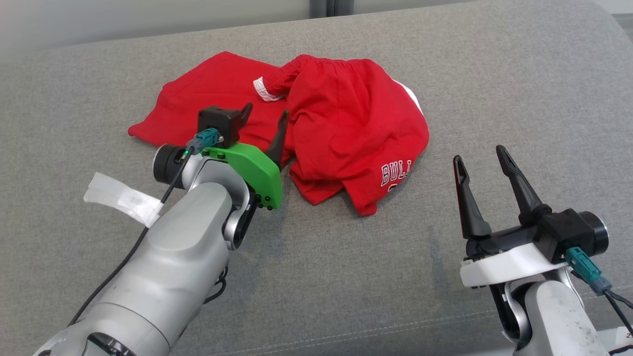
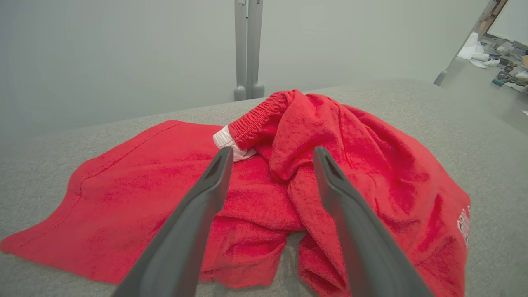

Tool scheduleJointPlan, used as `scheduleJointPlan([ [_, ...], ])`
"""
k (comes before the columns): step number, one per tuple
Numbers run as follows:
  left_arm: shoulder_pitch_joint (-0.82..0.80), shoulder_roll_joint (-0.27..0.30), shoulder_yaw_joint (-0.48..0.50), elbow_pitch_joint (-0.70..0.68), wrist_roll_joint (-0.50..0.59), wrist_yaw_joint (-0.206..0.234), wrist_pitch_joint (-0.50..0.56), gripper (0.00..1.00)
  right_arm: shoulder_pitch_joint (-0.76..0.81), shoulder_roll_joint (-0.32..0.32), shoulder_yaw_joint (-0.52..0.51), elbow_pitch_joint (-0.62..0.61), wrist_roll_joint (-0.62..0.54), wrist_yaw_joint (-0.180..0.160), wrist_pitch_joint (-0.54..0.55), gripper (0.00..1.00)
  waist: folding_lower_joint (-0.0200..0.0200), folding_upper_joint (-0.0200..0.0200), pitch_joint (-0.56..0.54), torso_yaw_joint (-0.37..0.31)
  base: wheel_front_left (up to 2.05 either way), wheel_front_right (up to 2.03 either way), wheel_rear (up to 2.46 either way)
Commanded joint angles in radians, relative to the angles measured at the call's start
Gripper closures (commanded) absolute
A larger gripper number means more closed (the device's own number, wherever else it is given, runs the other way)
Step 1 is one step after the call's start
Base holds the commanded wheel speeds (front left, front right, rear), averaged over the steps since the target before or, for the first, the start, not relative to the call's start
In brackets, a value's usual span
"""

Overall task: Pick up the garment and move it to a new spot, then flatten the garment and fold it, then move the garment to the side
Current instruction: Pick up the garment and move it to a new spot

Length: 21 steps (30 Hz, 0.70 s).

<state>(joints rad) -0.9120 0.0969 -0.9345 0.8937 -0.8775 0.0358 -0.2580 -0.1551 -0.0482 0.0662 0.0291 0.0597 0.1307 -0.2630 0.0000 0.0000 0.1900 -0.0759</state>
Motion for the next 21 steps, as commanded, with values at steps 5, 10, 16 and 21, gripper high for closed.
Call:
scheduleJointPlan([
  [5,-0.030,0.014,0.011,0.126,-0.012,-0.032,0.014,0.00,-0.017,-0.004,0.002,-0.038,-0.014,0.000,-0.004,0.00,0.0000,0.0000,0.058,-0.040,0.00,0.00,0.00],
  [10,-0.052,0.024,0.012,0.195,-0.021,-0.049,0.048,0.00,-0.028,-0.004,0.000,-0.056,-0.012,0.000,-0.004,0.00,0.0000,0.0000,0.096,-0.057,0.00,0.00,0.00],
  [16,-0.079,0.031,0.014,0.283,-0.032,-0.056,0.094,0.00,-0.038,-0.004,0.001,-0.069,-0.014,0.000,-0.004,0.00,0.0000,0.0000,0.137,-0.072,0.00,0.00,0.00],
  [21,-0.095,0.033,0.013,0.330,-0.036,-0.058,0.110,0.00,-0.050,-0.004,0.014,-0.078,-0.013,0.000,-0.004,0.00,0.0000,0.0000,0.166,-0.085,0.00,0.00,0.00],
])
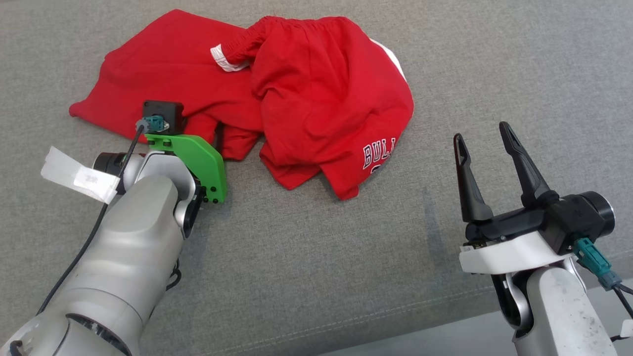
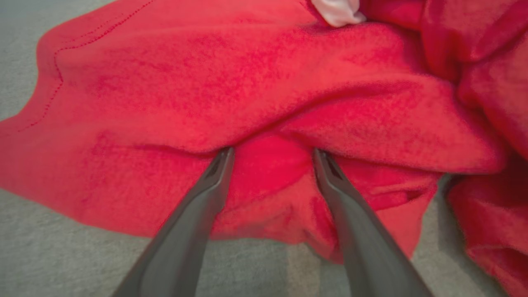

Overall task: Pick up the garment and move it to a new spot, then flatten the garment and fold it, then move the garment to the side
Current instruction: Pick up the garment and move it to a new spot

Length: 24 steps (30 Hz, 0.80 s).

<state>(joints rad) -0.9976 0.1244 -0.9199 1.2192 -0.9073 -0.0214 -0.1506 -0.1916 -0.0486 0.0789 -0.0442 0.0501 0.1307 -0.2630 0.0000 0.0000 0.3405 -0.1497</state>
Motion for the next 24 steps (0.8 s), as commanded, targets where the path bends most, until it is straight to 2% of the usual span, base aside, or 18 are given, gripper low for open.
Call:
scheduleJointPlan([
  [1,-0.012,0.006,-0.002,0.011,-0.007,-0.002,0.008,0.00,-0.016,-0.003,0.003,-0.007,-0.004,0.000,-0.004,0.00,0.0000,0.0000,0.022,-0.014,0.00,0.00,0.00],
  [3,-0.017,0.006,-0.006,0.021,-0.006,-0.006,0.018,0.00,-0.019,-0.003,0.005,-0.008,-0.006,0.000,-0.004,0.00,0.0000,0.0000,0.031,-0.018,0.00,0.00,0.00],
  [4,-0.017,0.006,-0.009,0.027,-0.003,-0.006,0.023,0.05,-0.019,-0.003,0.005,-0.008,-0.006,0.000,-0.004,0.00,0.0000,0.0000,0.035,-0.020,0.00,0.00,0.00],
  [5,-0.017,0.006,-0.012,0.032,0.000,-0.007,0.027,0.58,-0.019,-0.003,0.005,-0.009,-0.007,0.000,-0.004,0.00,0.0000,0.0000,0.037,-0.022,0.00,0.00,0.00],
  [6,-0.016,0.005,-0.015,0.037,0.002,-0.009,0.033,1.00,-0.020,-0.003,0.005,-0.009,-0.008,0.000,-0.004,0.00,0.0000,0.0000,0.039,-0.023,0.00,0.00,0.00],
  [10,-0.013,0.007,-0.028,0.049,0.010,-0.014,0.040,1.00,-0.016,-0.003,-0.004,-0.007,-0.012,0.000,-0.004,0.00,0.0000,0.0000,0.039,-0.018,0.00,0.00,0.00],
  [19,-0.093,0.010,-0.014,0.028,0.015,-0.023,-0.070,1.00,-0.016,-0.004,-0.004,0.009,-0.011,0.000,-0.004,0.00,0.0000,0.0000,-0.012,0.037,0.00,0.00,0.00],
  [24,-0.144,0.014,-0.003,-0.006,0.028,-0.012,-0.105,1.00,0.001,-0.004,-0.001,0.024,-0.003,0.000,-0.004,0.00,0.0000,0.0000,-0.053,0.066,0.00,0.00,0.00],
])
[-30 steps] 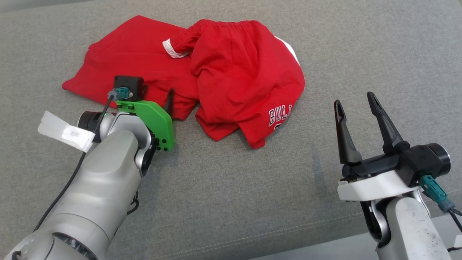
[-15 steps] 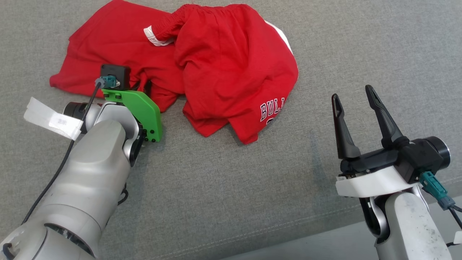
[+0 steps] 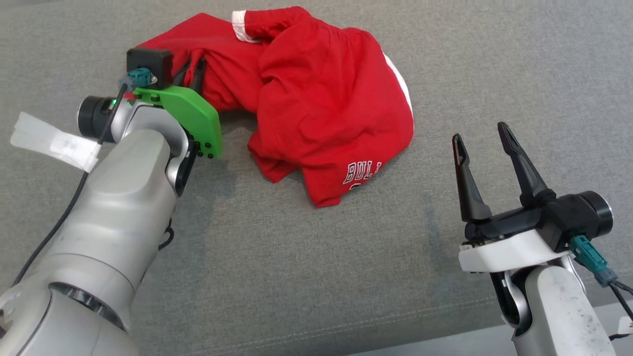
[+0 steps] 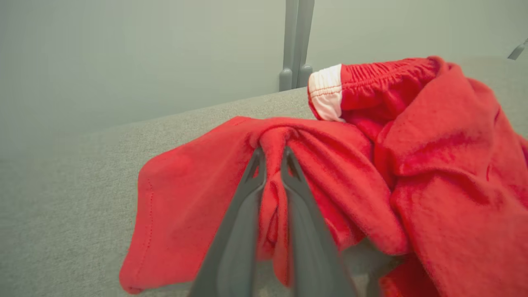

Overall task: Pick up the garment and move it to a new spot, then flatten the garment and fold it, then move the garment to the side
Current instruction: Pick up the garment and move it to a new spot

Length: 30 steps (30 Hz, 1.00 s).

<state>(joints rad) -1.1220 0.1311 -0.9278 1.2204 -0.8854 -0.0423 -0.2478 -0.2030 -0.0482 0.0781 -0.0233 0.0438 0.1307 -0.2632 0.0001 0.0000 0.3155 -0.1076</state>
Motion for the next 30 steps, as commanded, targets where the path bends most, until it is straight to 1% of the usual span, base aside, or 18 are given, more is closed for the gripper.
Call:
scheduleJointPlan([
  [1,-0.032,0.009,0.005,-0.015,0.011,0.009,-0.012,1.00,0.013,-0.004,0.001,0.006,0.004,0.000,-0.004,0.00,-0.0001,0.0000,-0.036,0.028,0.00,0.00,0.00],
  [7,-0.087,0.043,-0.003,-0.067,0.050,-0.001,-0.017,1.00,0.019,-0.004,-0.001,0.013,0.009,0.000,-0.004,0.00,-0.0001,0.0000,-0.071,0.038,0.00,0.00,0.00],
  [10,-0.129,0.074,-0.008,-0.099,0.070,0.000,-0.019,1.00,0.026,-0.004,-0.004,0.016,0.014,0.000,-0.004,0.00,-0.0001,0.0000,-0.087,0.040,0.00,0.00,0.00],
  [13,-0.160,0.109,-0.010,-0.129,0.081,-0.011,-0.015,1.00,0.033,-0.004,-0.005,0.019,0.019,0.000,-0.004,0.00,-0.0001,0.0000,-0.099,0.041,0.00,0.00,0.00],
  [17,-0.189,0.164,0.005,-0.164,0.064,-0.020,0.018,1.00,0.036,-0.004,-0.007,0.017,0.027,0.000,-0.004,0.00,-0.0001,0.0000,-0.108,0.040,0.00,0.00,0.00],
  [19,-0.198,0.197,0.016,-0.175,0.052,-0.012,0.038,1.00,0.037,-0.004,-0.006,0.015,0.032,0.000,-0.004,0.00,-0.0001,0.0000,-0.108,0.040,0.00,0.00,0.00],
  [24,-0.208,0.305,0.048,-0.197,0.032,0.017,0.068,1.00,0.040,-0.004,0.001,0.009,0.039,0.000,-0.004,0.00,-0.0001,0.0000,-0.099,0.031,0.00,0.00,0.00],
  [28,-0.200,0.396,0.083,-0.207,0.012,0.042,0.071,1.00,0.047,-0.004,-0.007,0.006,0.030,0.000,-0.004,0.00,-0.0001,0.0000,-0.089,0.030,0.00,0.00,0.00],
  [30,-0.196,0.433,0.102,-0.217,-0.001,0.057,0.066,1.00,0.050,-0.004,-0.010,0.005,0.025,0.000,-0.004,0.00,-0.0001,0.0000,-0.087,0.032,0.00,0.00,0.00],
])
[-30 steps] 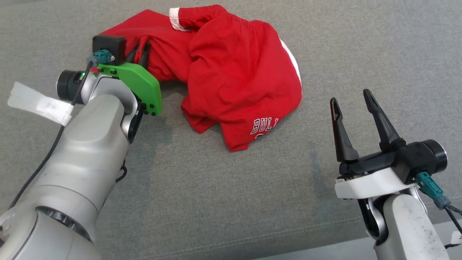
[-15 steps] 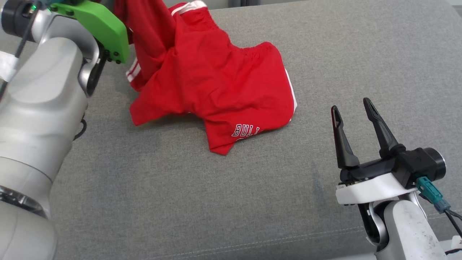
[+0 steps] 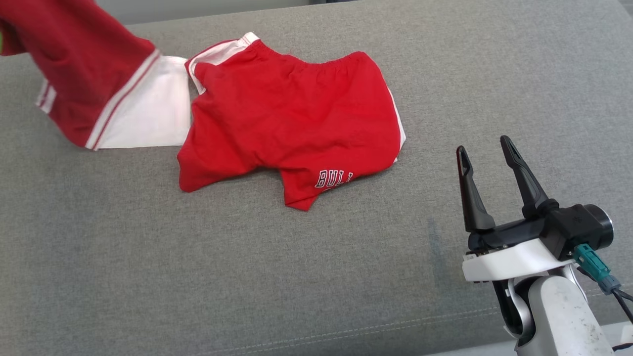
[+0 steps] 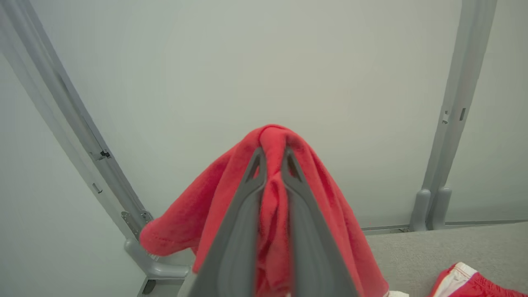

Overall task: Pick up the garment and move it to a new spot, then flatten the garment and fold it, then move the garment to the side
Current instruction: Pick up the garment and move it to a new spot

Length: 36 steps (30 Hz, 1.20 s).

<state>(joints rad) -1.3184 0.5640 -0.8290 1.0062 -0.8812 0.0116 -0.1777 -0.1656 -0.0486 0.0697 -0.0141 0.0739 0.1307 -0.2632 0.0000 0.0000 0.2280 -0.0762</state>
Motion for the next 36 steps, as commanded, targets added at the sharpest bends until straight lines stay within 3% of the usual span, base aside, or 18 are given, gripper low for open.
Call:
scheduleJointPlan([
  [1,0.003,0.018,0.012,-0.009,-0.013,0.012,-0.009,1.00,0.013,-0.004,-0.005,-0.005,-0.007,0.000,-0.004,0.00,0.0000,0.0000,0.001,0.003,0.00,0.00,0.00],
  [8,0.017,0.135,0.074,-0.044,-0.042,0.081,-0.036,1.00,0.012,-0.004,0.004,-0.001,-0.023,0.000,-0.004,0.00,0.0000,0.0000,0.004,0.015,0.00,0.00,0.00],
  [14,0.022,0.204,0.098,-0.099,-0.050,0.105,-0.034,1.00,0.013,-0.003,0.005,-0.005,-0.037,0.000,-0.004,0.00,0.0000,0.0000,0.020,0.024,0.00,0.00,0.00],
  [25,0.174,0.170,0.089,-0.149,-0.119,0.121,0.039,1.00,-0.025,-0.004,0.021,-0.014,-0.048,0.000,-0.004,0.00,0.0000,0.0000,0.109,0.010,0.00,0.00,0.00],
  [36,0.274,0.157,0.132,-0.058,-0.214,0.127,0.069,1.00,-0.056,-0.003,0.016,-0.029,-0.056,0.000,-0.004,0.00,0.0000,0.0000,0.215,-0.024,0.00,0.00,0.00],
])
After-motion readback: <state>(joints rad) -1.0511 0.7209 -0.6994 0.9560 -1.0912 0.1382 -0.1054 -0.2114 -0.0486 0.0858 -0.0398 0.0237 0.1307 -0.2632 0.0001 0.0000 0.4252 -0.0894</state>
